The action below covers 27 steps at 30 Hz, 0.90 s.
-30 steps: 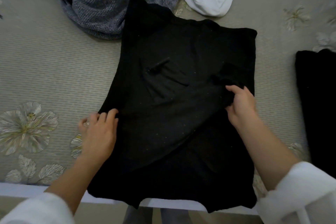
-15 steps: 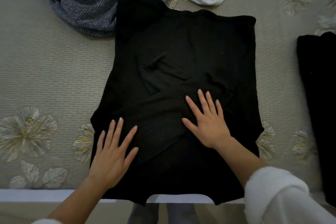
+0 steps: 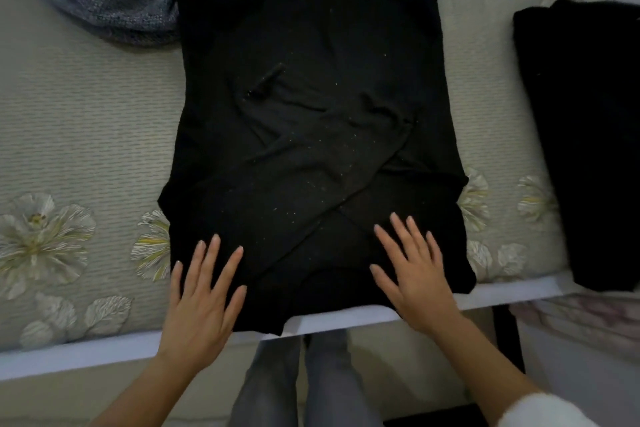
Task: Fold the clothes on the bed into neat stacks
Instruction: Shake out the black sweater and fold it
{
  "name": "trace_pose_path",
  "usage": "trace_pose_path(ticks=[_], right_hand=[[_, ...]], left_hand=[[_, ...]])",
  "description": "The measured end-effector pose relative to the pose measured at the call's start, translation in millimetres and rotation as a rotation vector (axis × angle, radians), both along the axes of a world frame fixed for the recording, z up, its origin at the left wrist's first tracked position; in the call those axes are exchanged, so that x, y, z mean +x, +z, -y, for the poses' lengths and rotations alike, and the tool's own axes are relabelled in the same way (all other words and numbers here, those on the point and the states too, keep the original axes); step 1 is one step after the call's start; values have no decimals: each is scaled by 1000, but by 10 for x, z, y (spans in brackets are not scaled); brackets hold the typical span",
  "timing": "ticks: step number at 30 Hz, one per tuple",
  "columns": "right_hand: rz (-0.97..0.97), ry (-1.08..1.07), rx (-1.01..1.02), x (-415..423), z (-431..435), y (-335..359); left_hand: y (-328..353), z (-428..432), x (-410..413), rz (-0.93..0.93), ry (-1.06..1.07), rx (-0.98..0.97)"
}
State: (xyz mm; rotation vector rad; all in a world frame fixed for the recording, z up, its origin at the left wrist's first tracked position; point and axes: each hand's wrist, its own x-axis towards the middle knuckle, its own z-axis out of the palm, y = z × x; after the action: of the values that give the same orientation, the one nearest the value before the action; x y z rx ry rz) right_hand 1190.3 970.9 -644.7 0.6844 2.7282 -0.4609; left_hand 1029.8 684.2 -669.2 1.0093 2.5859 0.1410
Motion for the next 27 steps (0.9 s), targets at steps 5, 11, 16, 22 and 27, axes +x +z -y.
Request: trace_pose_path(ticks=[5,11,16,22,27], right_hand=[[-320,-870,-75,389,-126,80],[-454,-1623,-676,475,-214,82],[-352,-1660,-995,489,-108,140],[-228,-1466,-963,572,-75,321],[-213,-1466,-942,790,-129,564]], left_hand=[[106,-91,245,94,756,198],[219,-372,445,339,1631,727],[276,-450,514,561,1852,733],[508,-395,547,518,1738,781],[637,-328,832,441,1771,683]])
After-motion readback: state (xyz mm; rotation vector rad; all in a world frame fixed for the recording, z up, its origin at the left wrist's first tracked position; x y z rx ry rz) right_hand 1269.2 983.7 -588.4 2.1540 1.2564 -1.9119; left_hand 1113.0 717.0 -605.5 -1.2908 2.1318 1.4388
